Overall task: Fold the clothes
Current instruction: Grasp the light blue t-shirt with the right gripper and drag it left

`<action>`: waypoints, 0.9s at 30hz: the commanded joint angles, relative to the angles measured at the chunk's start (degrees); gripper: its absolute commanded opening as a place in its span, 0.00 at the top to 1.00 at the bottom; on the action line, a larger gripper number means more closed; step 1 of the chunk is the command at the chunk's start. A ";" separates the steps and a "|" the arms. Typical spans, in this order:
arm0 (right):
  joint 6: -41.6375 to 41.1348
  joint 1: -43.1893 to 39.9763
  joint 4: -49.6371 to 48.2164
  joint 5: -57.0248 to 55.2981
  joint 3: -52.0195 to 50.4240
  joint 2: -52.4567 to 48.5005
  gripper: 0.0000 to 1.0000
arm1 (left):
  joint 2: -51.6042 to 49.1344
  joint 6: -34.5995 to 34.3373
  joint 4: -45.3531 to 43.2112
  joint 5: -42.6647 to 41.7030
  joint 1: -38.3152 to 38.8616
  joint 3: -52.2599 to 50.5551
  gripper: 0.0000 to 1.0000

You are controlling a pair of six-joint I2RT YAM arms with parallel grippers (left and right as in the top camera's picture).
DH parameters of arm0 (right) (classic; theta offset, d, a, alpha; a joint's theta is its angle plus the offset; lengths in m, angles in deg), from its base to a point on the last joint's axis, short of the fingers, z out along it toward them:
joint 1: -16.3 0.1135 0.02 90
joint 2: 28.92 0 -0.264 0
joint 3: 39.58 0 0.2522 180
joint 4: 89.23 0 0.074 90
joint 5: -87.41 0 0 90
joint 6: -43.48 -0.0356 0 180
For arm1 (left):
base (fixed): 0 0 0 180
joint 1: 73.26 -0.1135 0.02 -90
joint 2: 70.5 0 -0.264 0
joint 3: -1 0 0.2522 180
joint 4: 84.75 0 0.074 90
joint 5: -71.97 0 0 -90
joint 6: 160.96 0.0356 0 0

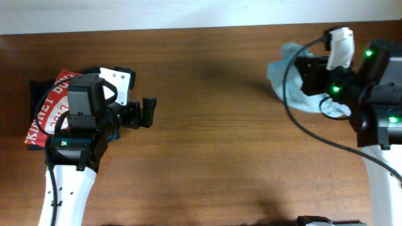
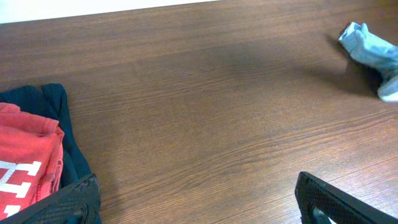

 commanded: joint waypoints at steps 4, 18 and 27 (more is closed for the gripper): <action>3.72 8.48 -1.86 3.67 0.42 -0.59 0.92 | 0.13 0.92 -0.44 0.37 0.24 0.61 0.00; 1.38 29.35 0.00 -2.91 0.42 -14.99 0.73 | 1.40 2.01 -0.42 0.39 0.24 1.86 0.01; -6.05 29.27 2.60 -26.23 0.42 -12.39 0.68 | 1.29 1.99 0.24 0.35 0.24 2.01 0.01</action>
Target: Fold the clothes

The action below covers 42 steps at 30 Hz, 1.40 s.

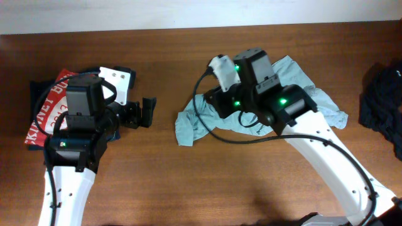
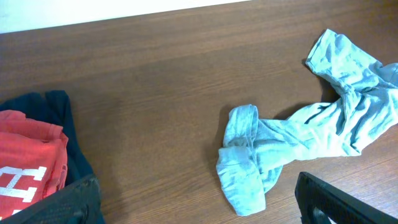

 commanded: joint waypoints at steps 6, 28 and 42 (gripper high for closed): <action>-15.52 -12.81 8.37 -18.34 0.44 1.11 0.44 | -0.66 0.96 0.59 0.33 2.10 1.49 0.01; -27.32 -21.42 7.48 -14.47 0.31 -31.63 0.53 | -7.30 0.98 -0.07 0.37 6.99 1.49 0.01; -24.48 -21.27 4.46 -8.26 5.79 -26.23 0.96 | -7.30 0.98 -0.04 0.37 6.99 1.49 0.00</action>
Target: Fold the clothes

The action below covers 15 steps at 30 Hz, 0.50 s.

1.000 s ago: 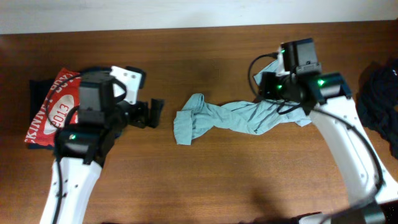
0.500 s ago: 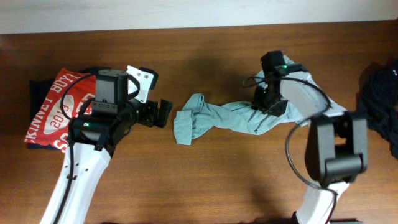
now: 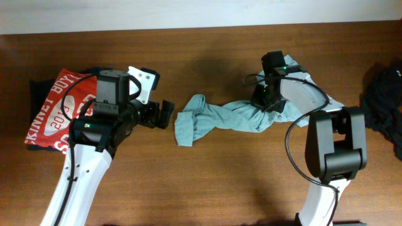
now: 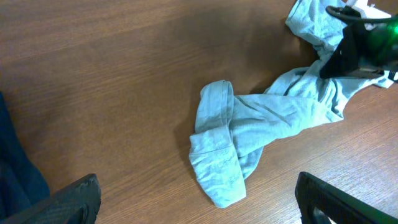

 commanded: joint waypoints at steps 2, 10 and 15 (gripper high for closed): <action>6.27 0.28 -0.15 6.29 7.17 7.74 0.96 | 0.07 0.98 0.00 0.17 0.17 1.11 0.01; 11.98 3.87 -5.38 8.50 14.53 12.07 0.96 | 0.07 0.98 -1.11 0.17 0.17 1.11 0.01; 11.98 6.05 -8.46 7.93 14.47 10.05 0.96 | 0.07 0.98 -1.09 0.17 0.17 1.11 0.01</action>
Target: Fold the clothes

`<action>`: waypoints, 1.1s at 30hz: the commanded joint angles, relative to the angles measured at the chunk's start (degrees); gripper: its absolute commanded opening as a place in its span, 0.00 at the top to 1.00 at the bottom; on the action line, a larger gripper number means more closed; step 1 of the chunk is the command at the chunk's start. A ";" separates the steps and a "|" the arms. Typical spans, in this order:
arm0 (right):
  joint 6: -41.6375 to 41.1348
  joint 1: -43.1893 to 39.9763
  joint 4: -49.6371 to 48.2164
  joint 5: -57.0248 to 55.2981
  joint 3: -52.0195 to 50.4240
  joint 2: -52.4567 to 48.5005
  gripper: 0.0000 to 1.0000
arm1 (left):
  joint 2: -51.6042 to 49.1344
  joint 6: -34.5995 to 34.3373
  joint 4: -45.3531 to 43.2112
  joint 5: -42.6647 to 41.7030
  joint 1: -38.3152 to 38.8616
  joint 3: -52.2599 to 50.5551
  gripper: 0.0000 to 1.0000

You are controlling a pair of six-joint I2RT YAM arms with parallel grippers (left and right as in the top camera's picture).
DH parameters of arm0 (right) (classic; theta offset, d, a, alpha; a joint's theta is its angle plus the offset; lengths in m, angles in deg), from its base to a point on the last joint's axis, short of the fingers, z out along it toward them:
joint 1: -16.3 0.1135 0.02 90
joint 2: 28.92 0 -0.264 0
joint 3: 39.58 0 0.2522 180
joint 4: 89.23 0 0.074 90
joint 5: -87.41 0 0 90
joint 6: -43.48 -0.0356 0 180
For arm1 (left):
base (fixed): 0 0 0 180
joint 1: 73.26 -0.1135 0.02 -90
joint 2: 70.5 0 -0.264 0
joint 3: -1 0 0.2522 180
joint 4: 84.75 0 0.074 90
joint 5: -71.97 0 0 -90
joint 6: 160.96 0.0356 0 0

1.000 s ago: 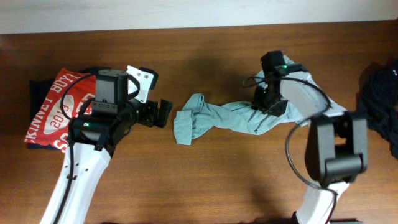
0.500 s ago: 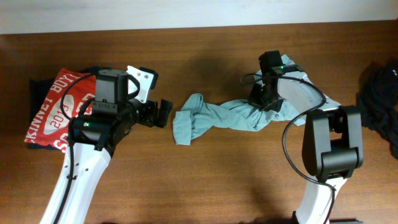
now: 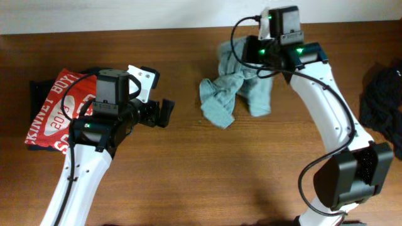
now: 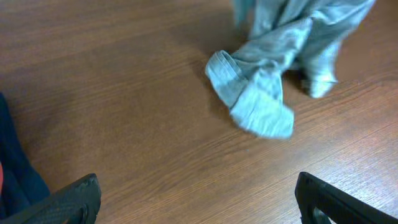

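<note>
A light blue garment (image 3: 233,94) hangs bunched from my right gripper (image 3: 254,53), which is shut on its upper part at the back of the table. The garment's lower end (image 4: 255,99) touches the wood. My left gripper (image 3: 164,113) is open and empty, low over the table to the left of the garment. In the left wrist view its fingertips (image 4: 74,199) frame bare wood, with the garment ahead of them. The right fingers themselves are hidden under the wrist.
A folded red printed shirt (image 3: 53,107) lies on a navy garment (image 3: 38,88) at the left, behind my left arm. A dark crumpled garment (image 3: 383,103) sits at the right edge. The table (image 3: 207,182) is brown wood.
The blue garment lay stretched across the table; now it is gathered and raised, its left end further right. My right gripper has moved back and to the left. The left arm has not moved.
My right gripper held the blue garment bunched at the far right. Then the garment was at mid-table under the right arm. Then it lay stretched out, and my left arm had shifted toward it. Now it hangs from the right gripper.
</note>
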 commanded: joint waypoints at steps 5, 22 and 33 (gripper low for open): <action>5.92 3.63 0.42 0.37 0.66 0.74 0.96 | 0.07 0.98 0.48 0.15 0.44 1.11 0.01; 15.69 4.13 8.20 -3.04 5.16 21.53 0.96 | 0.07 1.18 -2.27 0.20 0.44 1.11 0.01; 9.66 4.13 9.07 -6.01 5.16 21.31 0.96 | 0.07 1.18 -2.12 0.20 0.44 1.11 0.01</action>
